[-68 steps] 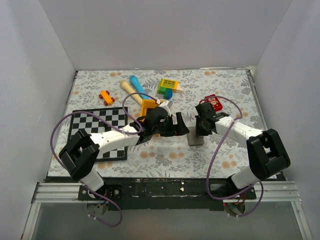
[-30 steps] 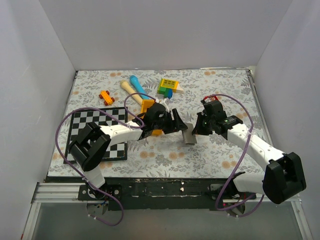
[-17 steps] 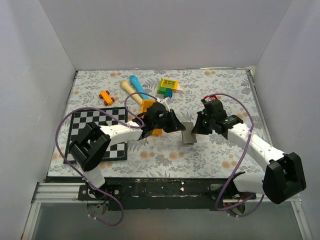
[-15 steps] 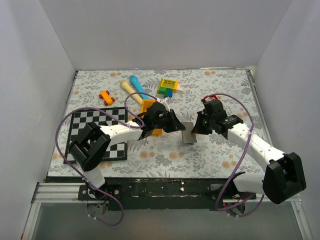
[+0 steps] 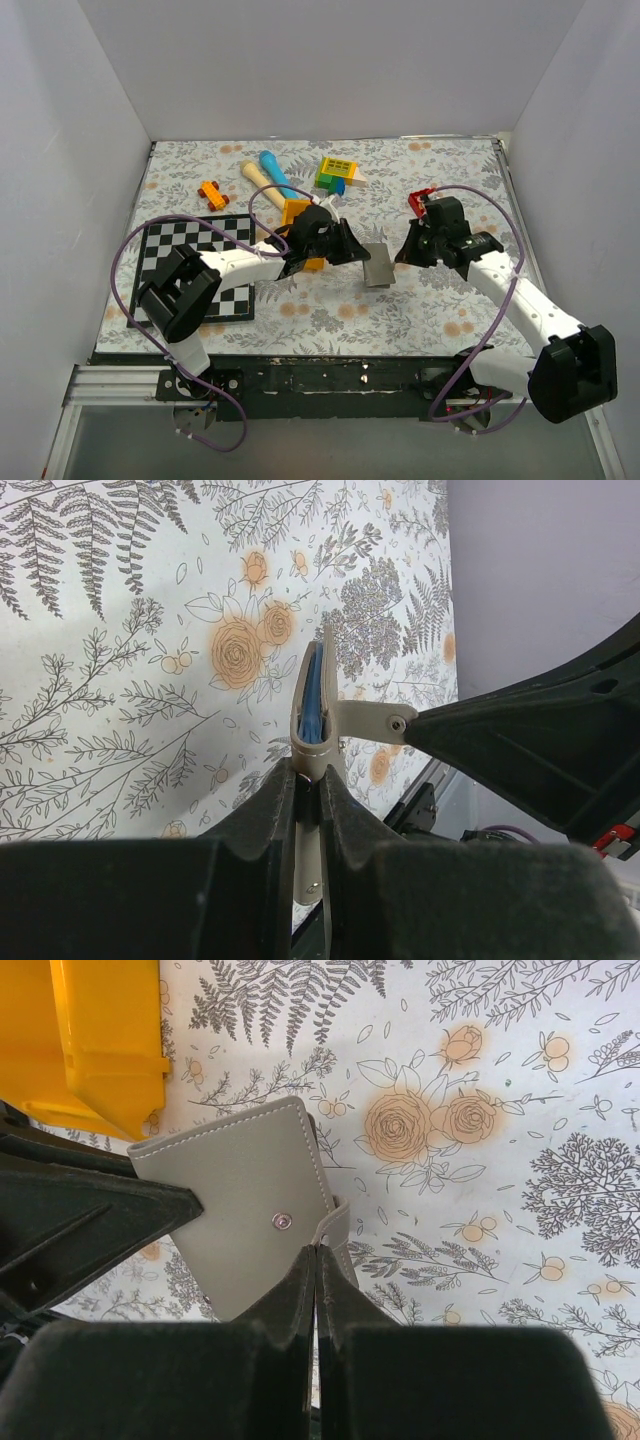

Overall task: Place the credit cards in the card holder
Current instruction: Open the card holder at the center of the board.

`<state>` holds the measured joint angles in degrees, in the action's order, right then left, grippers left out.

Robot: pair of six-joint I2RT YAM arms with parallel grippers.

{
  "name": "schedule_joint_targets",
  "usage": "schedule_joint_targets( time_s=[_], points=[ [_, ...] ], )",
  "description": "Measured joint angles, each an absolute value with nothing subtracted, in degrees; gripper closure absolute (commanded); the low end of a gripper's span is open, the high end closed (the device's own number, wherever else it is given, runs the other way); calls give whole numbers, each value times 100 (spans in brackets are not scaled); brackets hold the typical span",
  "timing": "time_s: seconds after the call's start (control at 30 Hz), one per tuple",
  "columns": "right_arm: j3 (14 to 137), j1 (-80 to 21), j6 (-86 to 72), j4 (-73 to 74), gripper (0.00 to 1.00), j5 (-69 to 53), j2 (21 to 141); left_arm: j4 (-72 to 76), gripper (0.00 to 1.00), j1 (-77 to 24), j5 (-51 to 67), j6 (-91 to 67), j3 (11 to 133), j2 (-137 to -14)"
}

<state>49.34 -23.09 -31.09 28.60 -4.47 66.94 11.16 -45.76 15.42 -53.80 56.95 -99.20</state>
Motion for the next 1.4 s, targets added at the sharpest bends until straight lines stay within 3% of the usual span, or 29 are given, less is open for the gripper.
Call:
schedule_joint_targets(
  time_s=[0.07,0.1,0.17,0.27,0.57,0.97,1.1,1.4],
  points=[
    [4917,-2274,-3111,2875,99,-447,6628,1116,100,-4576,1540,-5380,5695,-9920],
    [4906,-2255,-3109,2880,99,-449,6593,1116,95,-4576,1542,-5380,5695,-9920],
    [4895,-2248,-3109,2906,99,-449,6536,1107,71,-4576,1551,-5382,5697,-9920],
    [4895,-2244,-3109,2910,99,-445,6469,1057,48,-4576,1579,-5367,5717,-9926],
    [4998,-2185,-2965,3127,99,-353,6305,805,30,-4576,1590,-5339,5804,-10029],
    [5218,-2182,-2915,3205,99,-644,6267,663,28,-4576,1564,-5310,5815,-10029],
    [5218,-2182,-2917,3214,99,-637,6274,663,32,-4576,1581,-5306,5830,-10071],
    [5214,-2169,-3055,3723,99,397,6305,530,37,-4576,1599,-5256,5931,-10477]
  ],
)
